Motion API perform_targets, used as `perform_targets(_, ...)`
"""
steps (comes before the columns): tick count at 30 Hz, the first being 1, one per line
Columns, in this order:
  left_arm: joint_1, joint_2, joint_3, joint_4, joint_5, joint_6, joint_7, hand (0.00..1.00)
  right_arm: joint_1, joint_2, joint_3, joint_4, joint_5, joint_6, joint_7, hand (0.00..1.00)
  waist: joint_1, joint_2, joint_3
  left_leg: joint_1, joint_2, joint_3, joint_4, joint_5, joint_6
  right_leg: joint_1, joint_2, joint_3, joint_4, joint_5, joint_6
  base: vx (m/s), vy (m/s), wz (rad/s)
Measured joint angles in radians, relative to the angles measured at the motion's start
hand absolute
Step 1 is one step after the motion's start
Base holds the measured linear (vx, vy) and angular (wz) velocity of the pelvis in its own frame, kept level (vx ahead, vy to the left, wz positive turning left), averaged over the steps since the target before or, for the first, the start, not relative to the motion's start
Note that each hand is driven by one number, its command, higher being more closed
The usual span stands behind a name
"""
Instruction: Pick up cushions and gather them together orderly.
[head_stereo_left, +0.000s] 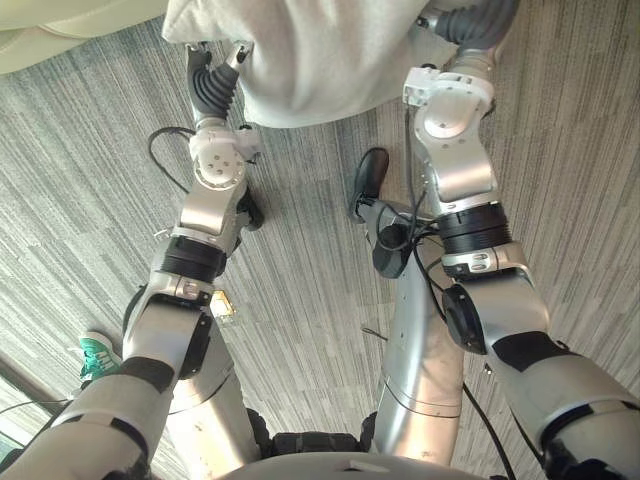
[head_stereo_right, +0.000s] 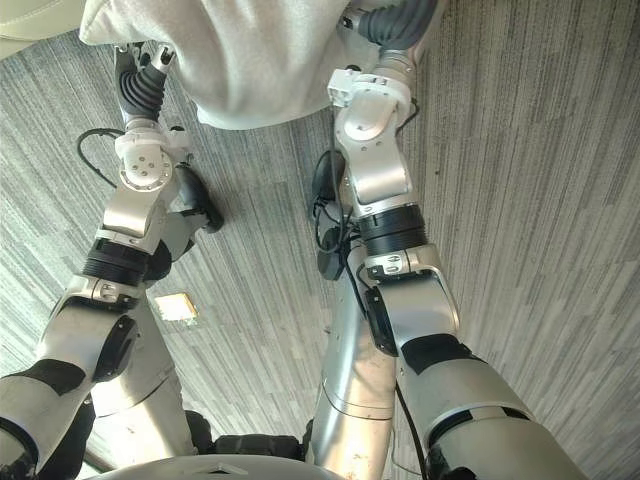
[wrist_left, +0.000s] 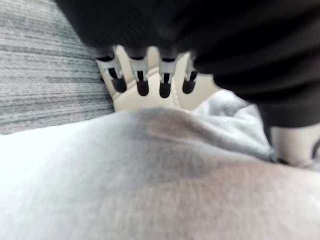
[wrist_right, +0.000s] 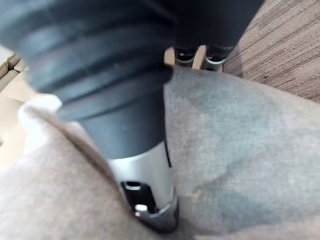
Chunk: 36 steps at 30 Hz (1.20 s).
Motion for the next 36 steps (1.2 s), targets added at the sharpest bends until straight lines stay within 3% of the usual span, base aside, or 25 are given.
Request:
perform_targets(10, 0.007, 0.028, -0.002, -0.049, 0.000, 0.016, 0.026, 1.00, 0.052, -0.012, 0.000, -0.127, -0.025, 0.000, 0.009, 1.00, -0.014, -0.003, -0.007, 0.041, 0.010, -0.019, -0.005, 0.005, -0.007, 0.056, 0.013, -0.016, -0.016, 0.005, -0.006, -0.03, 0.010, -0.04)
perform_targets(21, 0.109, 0.021, -0.009, -0.209, 0.021, 0.017, 0.026, 1.00, 0.208, 0.016, 0.002, -0.282, -0.025, -0.026, 0.070, 1.00, -0.017, -0.004, -0.014, 0.279, -0.001, -0.028, -0.159, 0.038, -0.042, 0.321, 0.026, -0.077, -0.167, 0.012, -0.018, -0.02, -0.002, 0.01)
perform_targets(22, 0.151, 0.012, -0.009, -0.238, 0.026, 0.016, 0.025, 1.00, 0.258, 0.034, 0.001, -0.312, -0.025, -0.033, 0.073, 1.00, -0.017, -0.005, -0.032, 0.317, -0.005, -0.029, -0.187, 0.042, -0.047, 0.364, 0.030, -0.083, -0.195, 0.012, -0.018, 0.01, -0.007, 0.06)
perform_targets(23, 0.207, -0.007, -0.010, -0.252, 0.041, 0.011, 0.025, 1.00, 0.324, 0.056, 0.004, -0.321, -0.026, -0.059, 0.076, 1.00, -0.018, -0.006, -0.113, 0.296, -0.013, -0.028, -0.207, 0.045, -0.052, 0.342, 0.029, -0.083, -0.211, 0.012, -0.018, 0.01, -0.005, 0.07)
perform_targets(24, 0.222, -0.012, -0.010, -0.258, 0.041, 0.010, 0.025, 1.00, 0.340, 0.061, 0.004, -0.325, -0.025, -0.065, 0.077, 1.00, -0.019, -0.006, -0.133, 0.293, -0.015, -0.026, -0.214, 0.046, -0.053, 0.338, 0.029, -0.083, -0.215, 0.012, -0.018, 0.04, -0.004, 0.12)
perform_targets(25, 0.260, -0.024, -0.009, -0.275, 0.041, 0.005, 0.024, 1.00, 0.392, 0.078, 0.005, -0.347, -0.025, -0.076, 0.080, 1.00, -0.016, -0.007, -0.158, 0.328, -0.021, -0.021, -0.238, 0.051, -0.056, 0.371, 0.027, -0.085, -0.235, 0.012, -0.018, 0.07, -0.002, 0.08)
perform_targets(31, 0.463, -0.085, -0.009, -0.408, 0.045, 0.005, 0.016, 1.00, 0.626, 0.116, 0.042, -0.391, -0.017, -0.097, 0.153, 1.00, -0.012, -0.007, -0.157, 0.613, -0.052, -0.002, -0.346, 0.056, -0.063, 0.656, 0.010, -0.116, -0.332, 0.010, -0.014, 0.09, -0.012, 0.13)
perform_targets(36, 0.687, -0.083, -0.030, -0.496, 0.078, -0.003, -0.049, 1.00, 0.896, 0.119, 0.087, -0.469, 0.018, -0.143, 0.239, 1.00, -0.010, -0.009, -0.184, 0.898, -0.098, 0.001, -0.459, 0.054, -0.065, 0.966, -0.007, -0.141, -0.454, 0.004, 0.016, 0.05, 0.022, 0.20)
